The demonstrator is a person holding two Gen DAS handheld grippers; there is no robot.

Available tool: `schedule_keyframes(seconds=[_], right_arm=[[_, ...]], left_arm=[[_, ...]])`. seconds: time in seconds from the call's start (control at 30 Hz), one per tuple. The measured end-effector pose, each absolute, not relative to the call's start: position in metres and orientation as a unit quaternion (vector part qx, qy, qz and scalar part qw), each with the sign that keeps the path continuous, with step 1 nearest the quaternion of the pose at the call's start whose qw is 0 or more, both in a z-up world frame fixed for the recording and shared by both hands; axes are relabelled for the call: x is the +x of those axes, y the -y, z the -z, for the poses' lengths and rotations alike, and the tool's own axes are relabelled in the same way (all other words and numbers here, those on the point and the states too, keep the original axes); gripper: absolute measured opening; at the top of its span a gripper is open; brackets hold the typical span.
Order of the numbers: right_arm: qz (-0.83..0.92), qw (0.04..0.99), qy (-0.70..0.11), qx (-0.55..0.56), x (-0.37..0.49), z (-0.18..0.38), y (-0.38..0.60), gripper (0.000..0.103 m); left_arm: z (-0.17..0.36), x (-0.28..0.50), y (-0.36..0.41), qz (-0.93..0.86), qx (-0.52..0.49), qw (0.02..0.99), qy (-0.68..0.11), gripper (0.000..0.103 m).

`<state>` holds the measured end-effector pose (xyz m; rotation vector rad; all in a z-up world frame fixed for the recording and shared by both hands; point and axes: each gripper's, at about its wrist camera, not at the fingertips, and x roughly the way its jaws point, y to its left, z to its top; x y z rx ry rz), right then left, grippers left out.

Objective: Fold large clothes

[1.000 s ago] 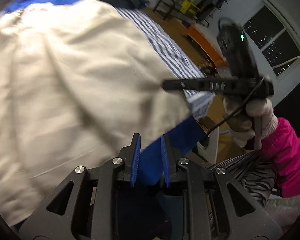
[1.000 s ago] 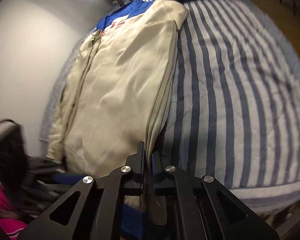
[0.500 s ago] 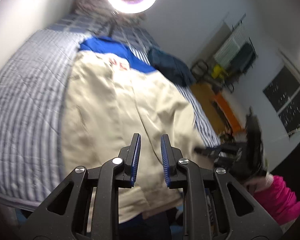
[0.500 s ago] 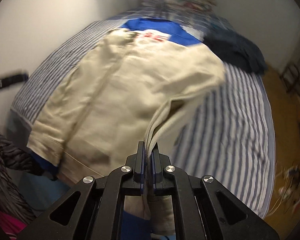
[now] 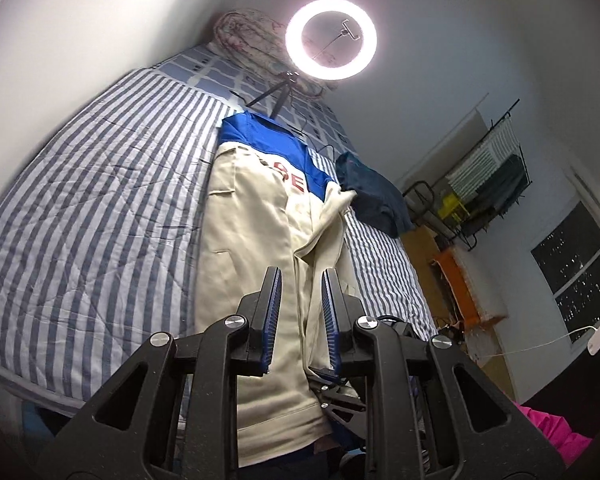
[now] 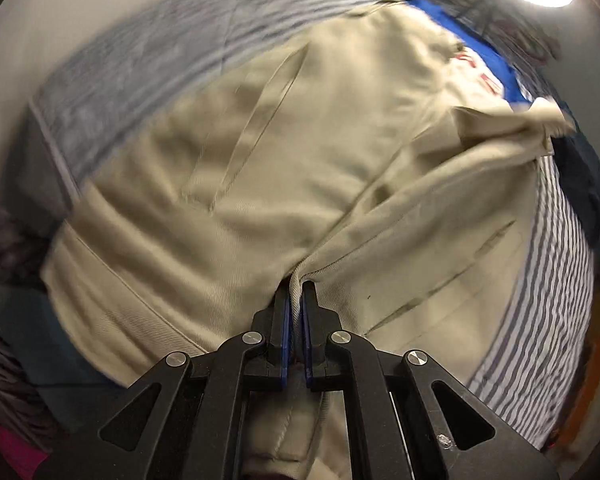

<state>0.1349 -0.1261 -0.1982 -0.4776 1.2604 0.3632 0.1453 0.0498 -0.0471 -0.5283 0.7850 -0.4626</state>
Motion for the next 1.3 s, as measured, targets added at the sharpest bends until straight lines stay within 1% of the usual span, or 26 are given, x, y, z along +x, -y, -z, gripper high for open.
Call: schedule_keyframes(seconds=[0.07,0.17,0.27,0.33,0.37,0.5,0.57,0.6,0.77,0.87,0.93,1.0,1.13,1.3], right_arm=[[-0.172,0.765,-0.584,-0.210,0.136,0.199,0.129,0.008],[-0.198,0.763,-0.592,-0.169,0.136,0.185,0.143,0.013],[-0.236,0.764,-0.588,-0.121,0.132,0.163,0.162,0.014],[-0.264,0.768,-0.579,-0.074,0.127,0.144,0.179,0.024],[-0.270,0.772,-0.572,-0.059,0.125,0.138,0.185,0.026],[-0.255,0.804,-0.536,-0.021,0.128,0.109,0.222,0.030],[-0.223,0.821,-0.525,-0.002,0.145,0.102,0.246,0.035],[-0.211,0.827,-0.522,0.009,0.154,0.102,0.256,0.038],[-0.148,0.847,-0.507,0.062,0.209,0.103,0.311,0.039],[-0.130,0.853,-0.500,0.076,0.238,0.106,0.326,0.046],[-0.119,0.858,-0.493,0.084,0.259,0.107,0.334,0.052],[-0.107,0.861,-0.487,0.097,0.281,0.109,0.341,0.055],[-0.078,0.860,-0.486,0.133,0.330,0.124,0.360,0.055],[-0.067,0.853,-0.486,0.178,0.371,0.143,0.371,0.055]], left_arm=[[0.049,0.146,-0.049,0.220,-0.249,0.864,-0.378,0.018],[0.052,0.146,-0.044,0.224,-0.245,0.861,-0.387,0.018],[0.054,0.146,-0.035,0.229,-0.240,0.857,-0.395,0.018],[0.060,0.145,-0.022,0.237,-0.231,0.850,-0.409,0.018],[0.064,0.145,-0.014,0.241,-0.225,0.848,-0.416,0.018],[0.084,0.136,0.031,0.274,-0.184,0.829,-0.451,0.018],[0.093,0.132,0.051,0.289,-0.166,0.820,-0.465,0.018],[0.099,0.130,0.063,0.297,-0.157,0.814,-0.473,0.018],[0.124,0.123,0.103,0.326,-0.123,0.790,-0.504,0.018],[0.130,0.119,0.123,0.343,-0.094,0.784,-0.509,0.018],[0.135,0.117,0.133,0.350,-0.075,0.781,-0.511,0.018],[0.144,0.117,0.138,0.350,-0.061,0.778,-0.519,0.018],[0.166,0.118,0.139,0.343,-0.061,0.763,-0.545,0.018],[0.168,0.118,0.142,0.355,-0.063,0.754,-0.549,0.018]])
